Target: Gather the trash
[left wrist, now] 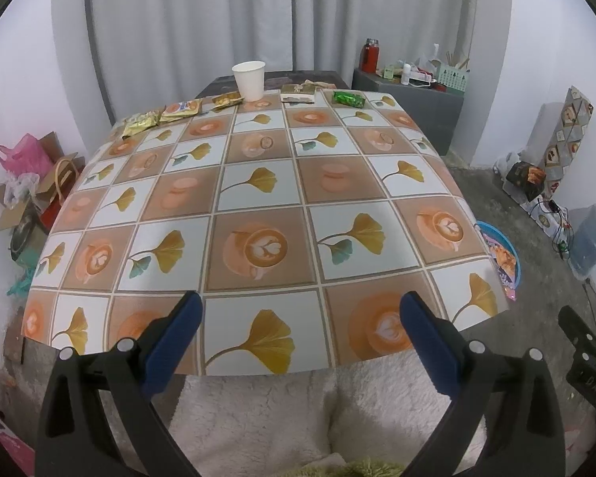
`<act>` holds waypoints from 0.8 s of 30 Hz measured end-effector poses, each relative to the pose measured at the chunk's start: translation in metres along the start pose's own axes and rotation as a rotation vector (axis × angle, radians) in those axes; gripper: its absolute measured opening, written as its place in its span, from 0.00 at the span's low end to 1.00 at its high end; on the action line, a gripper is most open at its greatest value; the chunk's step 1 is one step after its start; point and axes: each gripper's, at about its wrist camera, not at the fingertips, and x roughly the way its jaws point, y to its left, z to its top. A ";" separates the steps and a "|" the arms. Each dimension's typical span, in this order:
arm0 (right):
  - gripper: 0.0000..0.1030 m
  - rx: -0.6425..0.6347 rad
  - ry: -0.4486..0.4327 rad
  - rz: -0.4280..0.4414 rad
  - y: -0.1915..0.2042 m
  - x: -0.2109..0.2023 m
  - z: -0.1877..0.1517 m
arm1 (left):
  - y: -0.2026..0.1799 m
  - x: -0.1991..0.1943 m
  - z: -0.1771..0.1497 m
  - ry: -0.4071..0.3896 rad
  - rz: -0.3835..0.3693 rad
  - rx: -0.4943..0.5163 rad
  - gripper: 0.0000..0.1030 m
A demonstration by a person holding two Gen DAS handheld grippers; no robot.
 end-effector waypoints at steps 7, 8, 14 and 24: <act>0.93 -0.001 0.000 -0.002 0.000 0.000 0.000 | 0.000 0.001 -0.002 0.004 -0.003 0.006 0.95; 0.93 0.000 0.000 0.000 0.000 0.000 0.000 | 0.000 0.002 -0.001 0.004 -0.003 0.007 0.95; 0.93 0.001 0.000 0.000 0.000 0.000 0.000 | 0.000 0.002 -0.002 0.004 -0.002 0.008 0.95; 0.93 -0.002 0.000 0.002 -0.002 0.000 0.000 | -0.001 0.003 -0.003 0.004 -0.001 0.010 0.95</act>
